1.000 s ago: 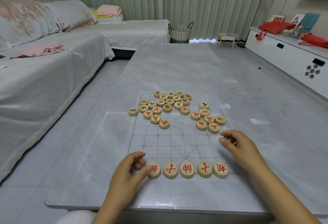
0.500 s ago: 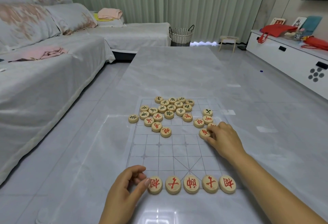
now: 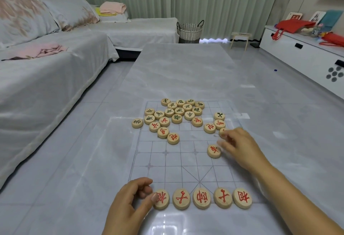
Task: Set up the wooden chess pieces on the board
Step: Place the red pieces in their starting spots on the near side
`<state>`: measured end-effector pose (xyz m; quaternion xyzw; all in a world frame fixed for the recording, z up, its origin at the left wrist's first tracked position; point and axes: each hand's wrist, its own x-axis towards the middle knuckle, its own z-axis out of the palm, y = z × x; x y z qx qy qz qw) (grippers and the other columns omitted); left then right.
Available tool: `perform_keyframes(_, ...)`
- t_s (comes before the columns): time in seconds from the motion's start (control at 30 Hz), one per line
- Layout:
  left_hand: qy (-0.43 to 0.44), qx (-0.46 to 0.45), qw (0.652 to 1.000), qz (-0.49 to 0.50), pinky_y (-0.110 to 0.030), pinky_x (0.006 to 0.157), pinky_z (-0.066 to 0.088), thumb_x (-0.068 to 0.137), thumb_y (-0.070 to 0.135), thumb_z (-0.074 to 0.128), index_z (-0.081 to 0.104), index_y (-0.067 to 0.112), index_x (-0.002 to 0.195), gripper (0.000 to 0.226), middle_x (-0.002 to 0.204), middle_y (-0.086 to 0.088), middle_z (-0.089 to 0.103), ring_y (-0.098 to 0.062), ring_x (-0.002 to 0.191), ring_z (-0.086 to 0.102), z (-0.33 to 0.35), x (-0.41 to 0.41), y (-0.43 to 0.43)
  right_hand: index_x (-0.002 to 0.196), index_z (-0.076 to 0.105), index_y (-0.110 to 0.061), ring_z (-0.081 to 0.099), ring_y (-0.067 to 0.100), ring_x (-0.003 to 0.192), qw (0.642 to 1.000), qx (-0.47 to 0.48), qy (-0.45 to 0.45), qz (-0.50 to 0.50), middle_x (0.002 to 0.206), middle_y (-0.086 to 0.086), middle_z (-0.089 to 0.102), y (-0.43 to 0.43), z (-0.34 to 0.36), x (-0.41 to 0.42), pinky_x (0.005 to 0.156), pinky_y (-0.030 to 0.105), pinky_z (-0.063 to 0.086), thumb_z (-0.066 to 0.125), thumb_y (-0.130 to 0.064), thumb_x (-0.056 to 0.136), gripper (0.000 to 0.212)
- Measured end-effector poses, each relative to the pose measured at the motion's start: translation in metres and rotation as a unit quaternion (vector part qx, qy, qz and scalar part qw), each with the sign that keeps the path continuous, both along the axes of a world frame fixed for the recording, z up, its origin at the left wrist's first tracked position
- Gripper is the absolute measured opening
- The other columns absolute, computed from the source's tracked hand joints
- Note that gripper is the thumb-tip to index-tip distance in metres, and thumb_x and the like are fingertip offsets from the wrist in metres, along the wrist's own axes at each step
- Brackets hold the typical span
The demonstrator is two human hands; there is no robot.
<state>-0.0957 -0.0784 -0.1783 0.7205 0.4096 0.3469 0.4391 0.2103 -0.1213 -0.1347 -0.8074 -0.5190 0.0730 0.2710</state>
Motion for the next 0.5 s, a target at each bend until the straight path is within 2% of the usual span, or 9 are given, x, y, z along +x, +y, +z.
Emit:
perform_keyframes(0.07, 0.006, -0.003, 1.000, 0.004, -0.018, 0.078, 0.047, 0.045, 0.074, 0.062, 0.058, 0.051, 0.093, 0.053, 0.087, 0.019, 0.064, -0.008, 0.083, 0.059, -0.001, 0.000, 0.000, 0.122, 0.057, -0.017, 0.048, 0.024, 0.104, 0.999, -0.001, -0.028, -0.037, 0.108, 0.005, 0.053, 0.017, 0.006, 0.013, 0.090, 0.034, 0.039, 0.055, -0.031, 0.090, 0.035)
perform_keyframes(0.17, 0.005, -0.012, 1.000, 0.000, -0.017, 0.078, 0.047, 0.046, 0.069, 0.062, 0.058, 0.052, 0.093, 0.051, 0.087, 0.018, 0.064, -0.008, 0.083, 0.059, 0.002, -0.001, -0.001, 0.125, 0.054, -0.018, 0.045, 0.028, 0.116, 0.992, -0.068, -0.089, -0.065, 0.125, 0.010, 0.050, 0.045, 0.010, 0.026, 0.095, 0.037, 0.036, 0.050, -0.030, 0.091, 0.037)
perform_keyframes(0.3, 0.014, -0.021, 1.000, -0.002, -0.013, 0.078, 0.048, 0.049, 0.063, 0.057, 0.054, 0.056, 0.094, 0.046, 0.089, 0.021, 0.062, -0.006, 0.086, 0.058, 0.006, 0.000, -0.001, 0.119, 0.053, -0.018, 0.052, 0.029, 0.106, 0.979, -0.159, -0.094, -0.088, 0.121, 0.008, 0.048, 0.066, 0.013, 0.028, 0.077, 0.033, 0.040, 0.050, -0.030, 0.088, 0.033)
perform_keyframes(0.43, 0.018, -0.032, 0.999, -0.010, -0.016, 0.080, 0.049, 0.055, 0.052, 0.063, 0.054, 0.057, 0.094, 0.041, 0.090, 0.022, 0.063, -0.007, 0.087, 0.059, 0.005, -0.001, 0.000, 0.119, 0.050, -0.014, 0.051, 0.029, 0.108, 0.968, -0.199, -0.091, -0.122, 0.124, 0.010, 0.046, 0.077, 0.014, 0.028, 0.078, 0.034, 0.041, 0.060, -0.028, 0.082, 0.041)
perform_keyframes(0.5, 0.027, -0.044, 0.998, -0.024, -0.015, 0.081, 0.049, 0.049, 0.058, 0.065, 0.053, 0.056, 0.096, 0.048, 0.092, 0.022, 0.063, -0.007, 0.087, 0.059, 0.008, -0.001, 0.000, 0.114, 0.053, -0.012, 0.053, 0.030, 0.104, 0.968, -0.203, -0.075, -0.127, 0.120, 0.011, 0.048, 0.079, 0.016, 0.028, 0.074, 0.034, 0.042, 0.064, -0.030, 0.078, 0.041)
